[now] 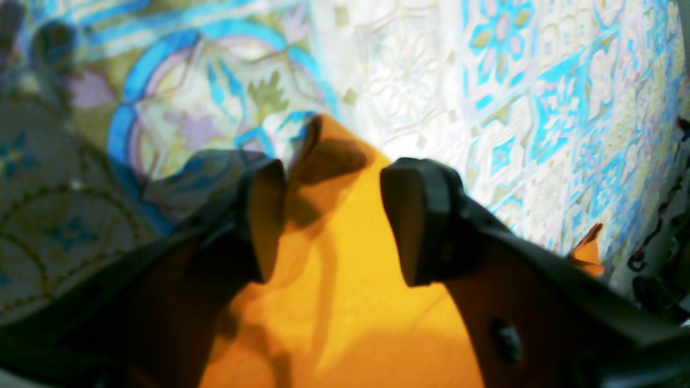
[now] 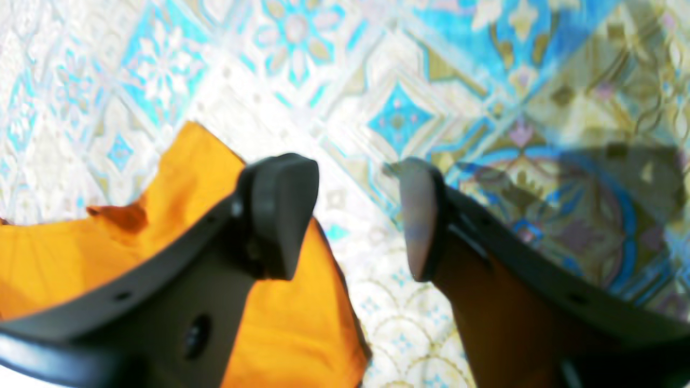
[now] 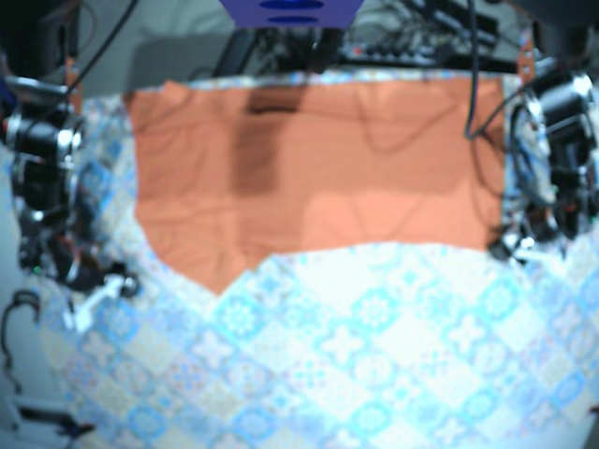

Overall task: Fold the T-shirt properly
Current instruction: 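Lower both grippers onto the side edges of the orange shirt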

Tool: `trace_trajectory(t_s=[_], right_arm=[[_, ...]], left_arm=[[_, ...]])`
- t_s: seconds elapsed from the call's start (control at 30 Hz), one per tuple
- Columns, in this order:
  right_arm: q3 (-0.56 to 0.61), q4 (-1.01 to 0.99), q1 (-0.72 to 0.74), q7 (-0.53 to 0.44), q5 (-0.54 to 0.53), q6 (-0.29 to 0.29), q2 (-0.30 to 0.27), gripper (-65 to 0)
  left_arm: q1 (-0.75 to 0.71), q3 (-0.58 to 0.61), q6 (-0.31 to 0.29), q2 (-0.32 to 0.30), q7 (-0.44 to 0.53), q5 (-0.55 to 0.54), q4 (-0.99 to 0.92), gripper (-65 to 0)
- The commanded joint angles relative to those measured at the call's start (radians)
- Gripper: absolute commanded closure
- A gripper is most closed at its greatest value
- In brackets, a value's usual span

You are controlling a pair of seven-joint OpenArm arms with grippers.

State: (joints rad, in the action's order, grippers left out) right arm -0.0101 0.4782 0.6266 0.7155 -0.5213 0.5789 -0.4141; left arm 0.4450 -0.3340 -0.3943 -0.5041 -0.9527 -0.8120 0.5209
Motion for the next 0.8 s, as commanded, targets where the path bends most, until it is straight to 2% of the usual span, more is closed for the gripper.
trace_trajectory(t_s=[0.0,0.2,0.37,0.63,0.77], right_arm=[[-0.004,0.017,0.036,-0.021,-0.017,0.01,-0.018,-29.6],[-0.004,0.018,0.017,-0.021,-0.017,0.01,-0.018,-29.6],[-0.004,0.018,0.017,-0.023,-0.017,0.01,-0.018,-29.6],[-0.004,0.055,0.014,-0.021,-0.017,0.01,-0.018,-29.5],[-0.004,0.075,0.0,-0.018,-0.017,0.01,-0.018,-29.4]], left_arm=[[0.024,-0.004,-0.01,-0.037,0.01,-0.016,0.018,-32.4],[0.008,-0.001,-0.005,-0.052,0.005,-0.013,0.118,-32.4],[0.011,0.0,-0.002,-0.051,0.014,-0.011,0.12,-32.4],[0.007,0.025,0.053,-0.029,0.094,-0.008,0.115,-32.4],[0.016,0.065,0.059,-0.028,0.156,-0.011,0.025,-32.4]])
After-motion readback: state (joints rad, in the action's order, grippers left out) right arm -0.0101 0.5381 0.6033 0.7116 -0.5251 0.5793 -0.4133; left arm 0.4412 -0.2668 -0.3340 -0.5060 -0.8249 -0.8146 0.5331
